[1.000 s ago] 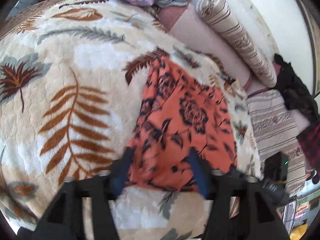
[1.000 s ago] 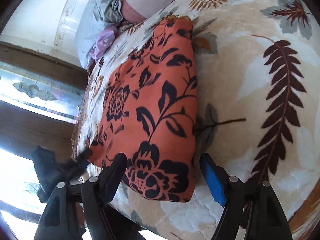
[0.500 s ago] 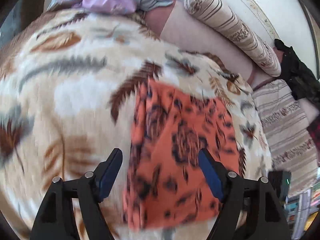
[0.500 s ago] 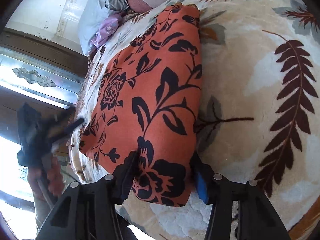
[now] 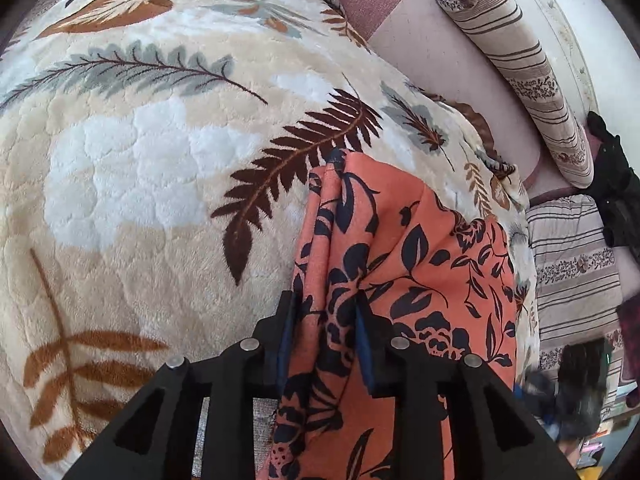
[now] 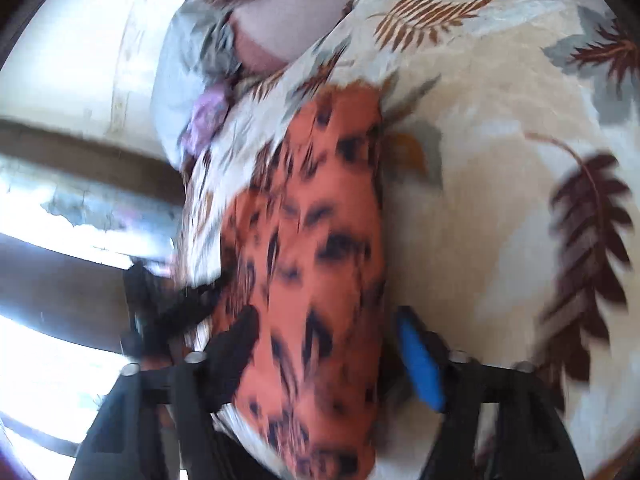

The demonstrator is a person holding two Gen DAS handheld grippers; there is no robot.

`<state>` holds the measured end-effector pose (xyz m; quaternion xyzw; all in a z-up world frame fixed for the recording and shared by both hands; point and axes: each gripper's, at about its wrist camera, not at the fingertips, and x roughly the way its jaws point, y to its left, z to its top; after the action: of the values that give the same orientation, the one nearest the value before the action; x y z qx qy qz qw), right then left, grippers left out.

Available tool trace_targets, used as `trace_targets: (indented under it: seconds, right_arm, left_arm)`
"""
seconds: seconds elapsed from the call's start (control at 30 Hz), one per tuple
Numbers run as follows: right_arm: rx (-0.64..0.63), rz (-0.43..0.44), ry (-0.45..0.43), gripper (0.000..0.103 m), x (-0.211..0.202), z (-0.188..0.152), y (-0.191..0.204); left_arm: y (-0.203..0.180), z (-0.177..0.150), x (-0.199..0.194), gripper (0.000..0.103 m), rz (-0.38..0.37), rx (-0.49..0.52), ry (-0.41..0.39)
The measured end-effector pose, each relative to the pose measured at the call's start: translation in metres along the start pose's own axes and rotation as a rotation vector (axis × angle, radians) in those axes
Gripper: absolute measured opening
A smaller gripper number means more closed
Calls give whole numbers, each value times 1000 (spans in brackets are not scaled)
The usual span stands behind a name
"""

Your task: Fold small clothes

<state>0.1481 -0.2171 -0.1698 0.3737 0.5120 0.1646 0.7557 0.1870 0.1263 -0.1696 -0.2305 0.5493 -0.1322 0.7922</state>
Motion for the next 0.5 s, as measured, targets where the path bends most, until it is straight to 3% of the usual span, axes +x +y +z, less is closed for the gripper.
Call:
trace_targets:
  seconds: [0.03,0.07,0.1,0.2,0.27,0.33,0.43,0.5]
  right_arm:
    - [44,-2,3,76,12,15,-6]
    - [61,5,13,49,21,25,-8]
    - [46,-10,23,30,28,34,-3]
    - [-211,-196,-58,29,23,30,45]
    - [-244,-312,-25,31,39,25,40]
    - [-129,-234,-29,38,32,26,24]
    - [-82,-149,-39,73,7,14,26]
    - [-95,-113,-61,73,-12,-4,31]
  left_arm:
    - [-2,0,1,32,10,7,-1]
    - [-6,0,1,32,19,14,-4]
    - [-8,-2,2,32,33,22,-7]
    - [-14,-5,2,33,57,51,-25]
    - [-10,-6,2,35,53,43,-26]
    - [-11,-6,0,35,62,45,-33]
    - [-12,-7,-1,35,76,66,-44]
    - [-12,-6,0,35,72,55,-48]
